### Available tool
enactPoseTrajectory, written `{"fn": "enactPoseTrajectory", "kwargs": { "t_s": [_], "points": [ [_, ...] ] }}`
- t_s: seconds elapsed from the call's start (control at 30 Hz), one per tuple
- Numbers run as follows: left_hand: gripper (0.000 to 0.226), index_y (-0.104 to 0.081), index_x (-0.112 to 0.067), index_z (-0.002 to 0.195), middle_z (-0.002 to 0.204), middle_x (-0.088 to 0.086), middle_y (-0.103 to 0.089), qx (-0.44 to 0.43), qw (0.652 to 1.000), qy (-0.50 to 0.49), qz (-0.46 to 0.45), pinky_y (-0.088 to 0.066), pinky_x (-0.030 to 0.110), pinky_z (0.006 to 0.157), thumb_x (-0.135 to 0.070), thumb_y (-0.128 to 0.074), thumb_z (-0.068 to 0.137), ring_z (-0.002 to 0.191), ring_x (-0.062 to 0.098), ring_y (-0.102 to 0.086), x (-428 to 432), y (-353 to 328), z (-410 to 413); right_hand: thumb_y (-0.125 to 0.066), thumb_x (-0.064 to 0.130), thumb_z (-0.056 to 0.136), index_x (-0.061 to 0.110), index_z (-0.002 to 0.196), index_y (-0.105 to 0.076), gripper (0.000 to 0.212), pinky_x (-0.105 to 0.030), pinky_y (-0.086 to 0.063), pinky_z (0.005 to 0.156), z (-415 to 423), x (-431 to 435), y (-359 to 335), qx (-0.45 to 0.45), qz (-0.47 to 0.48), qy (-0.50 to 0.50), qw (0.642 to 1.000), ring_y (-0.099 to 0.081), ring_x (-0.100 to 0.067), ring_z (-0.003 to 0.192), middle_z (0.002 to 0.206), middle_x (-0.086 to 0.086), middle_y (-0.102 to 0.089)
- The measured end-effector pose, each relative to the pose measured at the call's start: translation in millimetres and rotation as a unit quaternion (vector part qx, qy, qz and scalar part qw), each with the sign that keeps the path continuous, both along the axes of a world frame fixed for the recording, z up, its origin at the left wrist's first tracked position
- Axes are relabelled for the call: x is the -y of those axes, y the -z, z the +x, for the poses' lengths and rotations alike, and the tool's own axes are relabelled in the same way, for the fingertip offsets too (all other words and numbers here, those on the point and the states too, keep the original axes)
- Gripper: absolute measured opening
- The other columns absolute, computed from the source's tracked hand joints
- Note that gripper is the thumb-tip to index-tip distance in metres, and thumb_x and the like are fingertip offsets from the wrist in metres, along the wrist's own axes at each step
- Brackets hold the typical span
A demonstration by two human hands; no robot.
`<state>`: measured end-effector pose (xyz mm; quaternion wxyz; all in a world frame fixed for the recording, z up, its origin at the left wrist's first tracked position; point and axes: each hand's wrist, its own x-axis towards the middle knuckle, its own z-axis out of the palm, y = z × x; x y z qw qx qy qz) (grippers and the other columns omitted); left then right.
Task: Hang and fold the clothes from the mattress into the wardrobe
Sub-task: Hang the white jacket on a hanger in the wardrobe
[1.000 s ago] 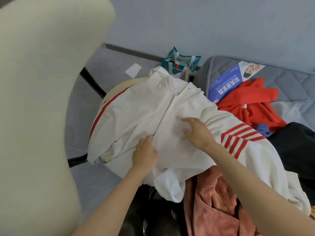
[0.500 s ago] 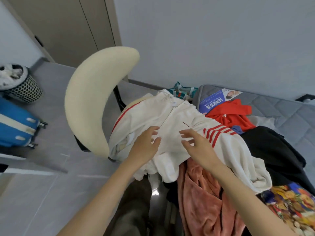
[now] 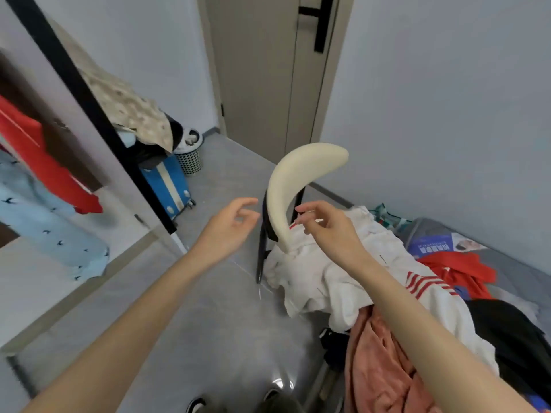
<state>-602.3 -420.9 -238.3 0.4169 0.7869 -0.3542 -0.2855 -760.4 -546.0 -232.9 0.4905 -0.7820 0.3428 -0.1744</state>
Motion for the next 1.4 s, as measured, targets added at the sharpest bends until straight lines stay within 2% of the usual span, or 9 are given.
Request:
{"fn": "enactPoseTrajectory", "kwargs": {
  "t_s": [0.17,0.33,0.43,0.63,0.73,1.03,1.13,1.2,1.4],
  "points": [
    [0.025,-0.054,-0.022,0.117,0.108,0.005,-0.068,-0.012,0.989,-0.142,-0.037,-0.045,0.022,0.077,-0.011,-0.05,0.095,0.092,0.018,-0.063,-103,-44,59,-0.052,0.008,0.092,0.021,0.104,-0.064,0.021,-0.013,-0.044,0.068,92,-63,-41,0.023,-0.026,-0.136,0.99,-0.059,-0.011,0.073,0.088,0.006,-0.07],
    [0.024,-0.053,-0.021,0.115,0.106,0.006,-0.067,0.007,0.963,-0.26,-0.07,-0.044,0.013,0.067,-0.008,-0.049,0.095,0.087,0.018,-0.061,-219,-80,111,-0.053,0.009,0.09,0.039,0.089,-0.059,0.03,-0.022,-0.048,0.068,177,-151,-70,0.041,-0.051,-0.253,0.965,-0.062,-0.016,0.075,0.085,0.011,-0.068],
    [0.022,-0.054,-0.029,0.11,0.101,-0.005,-0.068,0.035,0.947,-0.31,-0.076,-0.046,0.023,0.073,-0.013,-0.048,0.096,0.089,0.013,-0.064,-285,-103,139,-0.057,0.012,0.092,0.033,0.092,-0.062,0.022,-0.03,-0.051,0.078,224,-205,-84,0.066,-0.042,-0.289,0.954,-0.065,-0.03,0.081,0.086,0.009,-0.065],
    [0.025,-0.051,-0.028,0.117,0.105,-0.01,-0.067,0.086,0.923,-0.365,-0.088,-0.047,0.033,0.091,-0.015,-0.045,0.097,0.096,0.012,-0.064,-407,-148,195,-0.053,0.008,0.095,0.019,0.107,-0.065,0.02,-0.012,-0.047,0.062,315,-310,-116,0.109,-0.007,-0.31,0.944,-0.06,-0.012,0.073,0.093,0.011,-0.062],
    [0.026,-0.05,-0.031,0.118,0.104,-0.015,-0.066,0.104,0.922,-0.362,-0.083,-0.05,0.033,0.09,-0.017,-0.044,0.097,0.098,0.011,-0.062,-443,-162,224,-0.053,0.008,0.094,0.023,0.107,-0.064,0.023,-0.022,-0.049,0.08,356,-342,-126,0.128,-0.01,-0.298,0.946,-0.06,-0.013,0.094,0.101,0.015,-0.061],
    [0.031,-0.049,-0.027,0.128,0.117,-0.007,-0.063,0.157,0.929,-0.325,-0.08,-0.048,0.025,0.085,-0.023,-0.046,0.097,0.105,0.01,-0.059,-447,-188,348,-0.053,0.01,0.09,0.03,0.101,-0.06,0.023,-0.034,-0.048,0.091,472,-347,-152,0.143,-0.05,-0.229,0.961,-0.056,-0.018,0.098,0.117,-0.001,-0.063],
    [0.035,-0.047,-0.024,0.133,0.123,-0.006,-0.056,0.207,0.927,-0.306,-0.069,-0.04,0.017,0.08,-0.023,-0.045,0.098,0.107,0.008,-0.054,-428,-191,406,-0.052,0.009,0.092,0.023,0.11,-0.058,0.024,-0.02,-0.047,0.081,526,-329,-157,0.148,-0.069,-0.206,0.965,-0.056,-0.013,0.093,0.118,0.001,-0.059],
    [0.039,-0.042,-0.023,0.138,0.13,-0.005,-0.052,0.248,0.922,-0.29,-0.064,-0.037,0.019,0.089,-0.023,-0.046,0.099,0.116,0.01,-0.051,-410,-193,450,-0.049,0.007,0.094,0.015,0.119,-0.057,0.027,-0.014,-0.041,0.078,569,-315,-159,0.156,-0.073,-0.186,0.967,-0.054,-0.01,0.094,0.121,0.001,-0.056],
    [0.052,-0.029,-0.018,0.148,0.149,0.003,-0.036,0.366,0.89,-0.27,-0.022,-0.026,0.036,0.115,-0.024,-0.046,0.099,0.139,0.018,-0.03,-341,-198,601,-0.042,0.0,0.092,0.009,0.125,-0.055,0.036,-0.028,-0.039,0.099,735,-267,-160,0.166,-0.109,-0.153,0.968,-0.052,-0.02,0.119,0.132,-0.005,-0.055]
  ]
}}
